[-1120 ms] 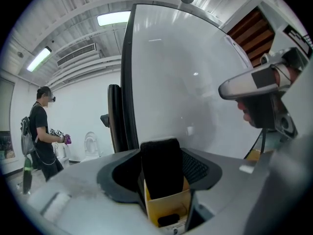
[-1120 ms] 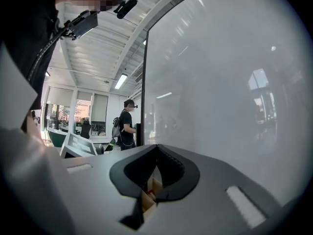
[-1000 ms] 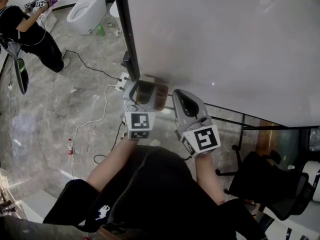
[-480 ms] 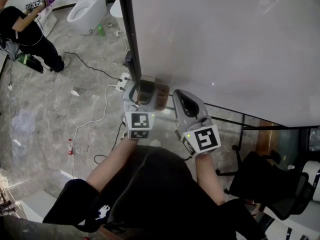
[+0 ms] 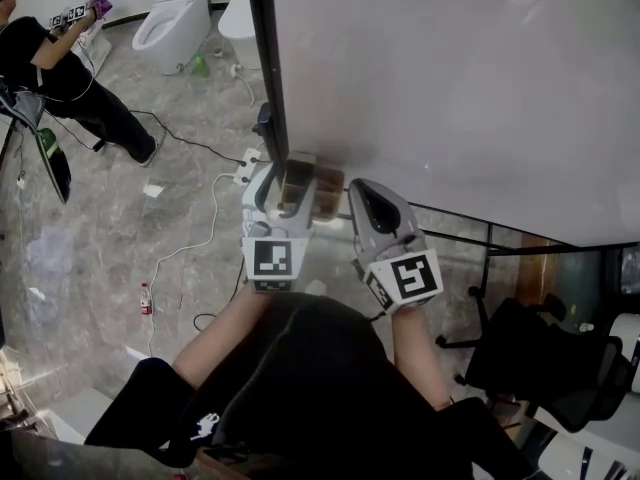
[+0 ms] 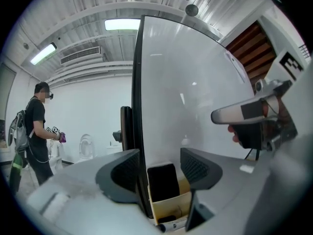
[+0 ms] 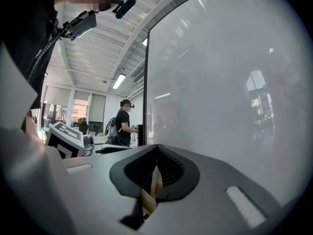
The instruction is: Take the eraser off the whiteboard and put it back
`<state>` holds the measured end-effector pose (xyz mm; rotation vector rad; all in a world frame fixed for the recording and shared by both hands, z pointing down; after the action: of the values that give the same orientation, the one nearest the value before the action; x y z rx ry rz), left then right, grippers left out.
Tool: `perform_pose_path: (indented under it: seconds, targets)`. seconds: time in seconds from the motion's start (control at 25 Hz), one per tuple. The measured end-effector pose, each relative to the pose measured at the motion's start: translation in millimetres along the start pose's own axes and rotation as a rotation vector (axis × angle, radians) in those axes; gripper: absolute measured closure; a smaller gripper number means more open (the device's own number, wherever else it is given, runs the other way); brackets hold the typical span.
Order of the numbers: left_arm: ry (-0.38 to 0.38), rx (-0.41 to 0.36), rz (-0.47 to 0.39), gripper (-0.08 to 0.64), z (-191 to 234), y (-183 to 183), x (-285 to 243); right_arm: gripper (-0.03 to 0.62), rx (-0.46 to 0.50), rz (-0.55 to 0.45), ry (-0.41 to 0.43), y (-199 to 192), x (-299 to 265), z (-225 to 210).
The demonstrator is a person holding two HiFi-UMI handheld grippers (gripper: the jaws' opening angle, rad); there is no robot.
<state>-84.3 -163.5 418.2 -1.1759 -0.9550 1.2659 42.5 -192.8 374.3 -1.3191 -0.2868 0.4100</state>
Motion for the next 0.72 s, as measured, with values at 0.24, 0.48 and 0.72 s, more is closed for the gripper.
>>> perform_pose_path:
  seconds: [0.24, 0.48, 0.72]
  targets:
    - [-0.093, 0.034, -0.011, 0.356, -5, 17, 9, 0.583, -0.006, 0.003, -0.033, 4, 0, 10]
    - [-0.194, 0.046, -0.026, 0.438, -6, 35, 21, 0.583, -0.014, 0.003, -0.086, 10, 3, 17]
    - [-0.241, 0.067, -0.035, 0.503, 3, 47, 32, 0.583, -0.038, 0.001, -0.158, 13, 12, 19]
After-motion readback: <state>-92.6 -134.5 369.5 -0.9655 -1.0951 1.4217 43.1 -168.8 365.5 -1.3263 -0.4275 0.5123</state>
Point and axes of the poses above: the fingertips, and each gripper's own axes: x backward along the fingers, z to its left, y out of its top, the point moved 4 cm from there along x, backward along the fingers, and after that the axes turned 15 degrees about x, right-handed, at the moved point
